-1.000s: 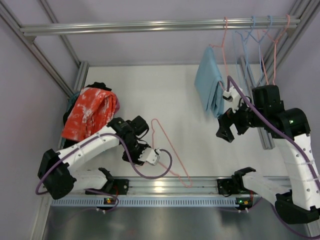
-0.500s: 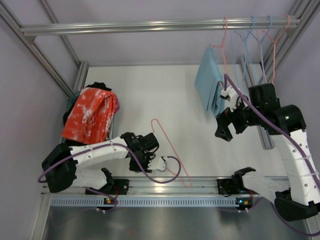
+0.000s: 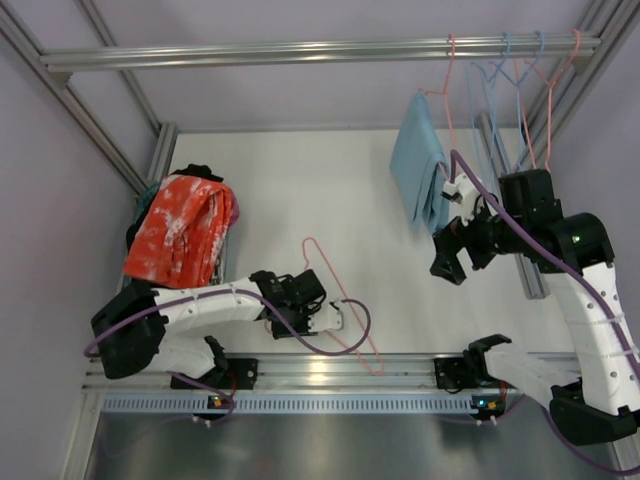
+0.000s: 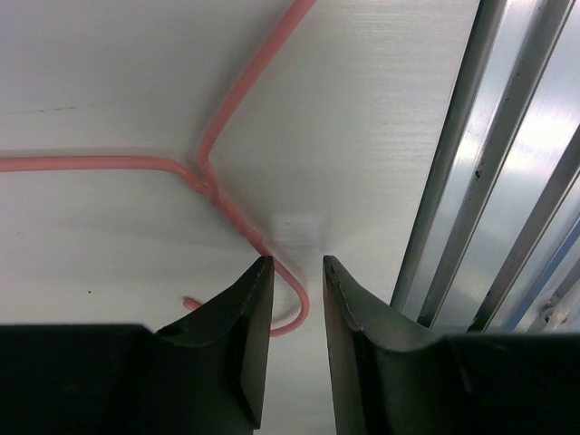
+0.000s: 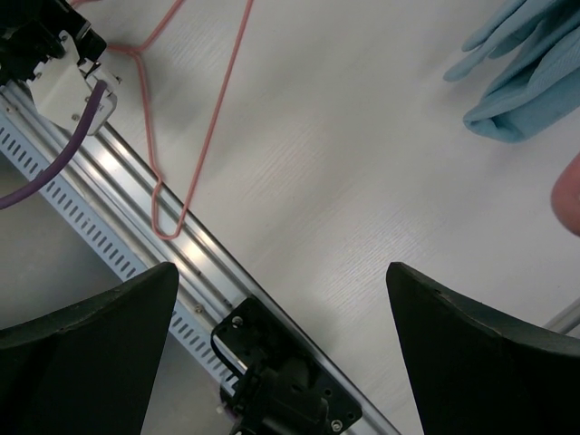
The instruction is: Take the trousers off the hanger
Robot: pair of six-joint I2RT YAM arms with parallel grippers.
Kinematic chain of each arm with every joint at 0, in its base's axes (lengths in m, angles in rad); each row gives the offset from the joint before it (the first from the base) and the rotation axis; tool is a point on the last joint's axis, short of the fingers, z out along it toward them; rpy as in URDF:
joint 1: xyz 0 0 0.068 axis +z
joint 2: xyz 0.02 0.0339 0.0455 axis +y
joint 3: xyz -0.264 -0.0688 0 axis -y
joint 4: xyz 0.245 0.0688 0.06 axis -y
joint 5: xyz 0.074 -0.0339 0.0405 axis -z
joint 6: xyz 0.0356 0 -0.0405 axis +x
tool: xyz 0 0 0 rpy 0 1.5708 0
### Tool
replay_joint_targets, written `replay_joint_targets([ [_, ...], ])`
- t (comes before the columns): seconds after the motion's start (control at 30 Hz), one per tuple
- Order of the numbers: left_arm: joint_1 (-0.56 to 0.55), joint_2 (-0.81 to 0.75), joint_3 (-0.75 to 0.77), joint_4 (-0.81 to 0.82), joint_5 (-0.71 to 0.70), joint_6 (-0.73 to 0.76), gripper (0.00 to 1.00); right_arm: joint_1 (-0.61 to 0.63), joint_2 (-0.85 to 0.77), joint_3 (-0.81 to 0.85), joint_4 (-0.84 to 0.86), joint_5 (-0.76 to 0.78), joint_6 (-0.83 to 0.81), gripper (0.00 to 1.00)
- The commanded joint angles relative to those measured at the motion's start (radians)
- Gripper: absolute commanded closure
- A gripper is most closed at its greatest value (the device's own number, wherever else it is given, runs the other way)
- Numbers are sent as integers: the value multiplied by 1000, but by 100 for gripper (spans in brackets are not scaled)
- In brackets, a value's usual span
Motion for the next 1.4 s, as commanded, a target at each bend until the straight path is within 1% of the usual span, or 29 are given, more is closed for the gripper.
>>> replay_joint_targets([
  [0.0, -21, 14, -30, 75, -32, -50, 66, 14, -14, -5, 27, -4, 9, 1],
  [0.07, -21, 32, -48, 99, -85, -59, 73, 16, -14, -8, 29, -4, 9, 1],
  [0.1, -21, 41, -54, 123, -87, -70, 74, 14, -13, -11, 30, -4, 9, 1],
  [0.13, -21, 58, -59, 135, -130, -74, 78, 14, -13, -11, 30, -3, 9, 1],
  [0.2, -20, 81, -64, 151, -179, -93, 81, 14, -14, -11, 29, -1, 7, 1],
  [0.23, -21, 101, -64, 154, -181, -94, 83, 13, -14, -11, 29, -3, 7, 0],
  [0.3, -21, 107, -61, 163, -200, -103, 93, 14, -13, -11, 30, -3, 9, 1],
  [0.37, -21, 112, -62, 175, -208, -107, 100, 14, -13, -13, 29, -3, 6, 0],
  [0.4, -20, 115, -62, 178, -223, -113, 100, 13, -13, -11, 29, -4, 7, 0],
  [0.43, -20, 116, -61, 184, -233, -116, 99, 14, -13, -11, 29, -6, 6, 1],
  [0.47, -20, 116, -59, 185, -240, -119, 96, 14, -14, -11, 30, -6, 5, 0],
  [0.5, -20, 116, -56, 186, -245, -123, 86, 14, -14, -13, 30, -6, 5, 1],
  [0.57, -20, 104, -50, 186, -234, -123, 77, 13, -19, -13, 32, -6, 5, 1],
  [0.6, -20, 98, -45, 185, -233, -125, 68, 13, -19, -14, 30, -6, 5, 1],
  [0.67, -20, 84, -30, 183, -237, -125, 62, 14, -25, -14, 30, -6, 5, 1],
  [0.73, -20, 72, -21, 183, -240, -127, 59, 14, -29, -14, 30, -6, 5, 1],
  [0.9, -14, 80, 1, 181, -256, -116, 61, 14, -28, -14, 30, -7, 5, 1],
  [0.97, -3, 46, 19, 181, -245, -107, 61, 14, -34, -16, 30, -7, 7, 1],
  [1.03, 12, 12, 51, 165, -228, -90, 60, 14, -36, -16, 32, -10, 5, 1],
  [1.13, 50, 11, 90, 139, -193, -61, 58, 14, -31, -19, 35, -15, 5, 1],
  [1.23, 78, 26, 87, 139, -152, -30, 53, 14, -28, -27, 41, -23, 10, 1],
  [1.3, 86, 43, 81, 132, -129, -24, 52, 14, -28, -28, 43, -23, 12, 0],
  [1.37, 86, 52, 70, 131, -72, -27, 51, 14, -33, -27, 43, -23, 12, 1],
])
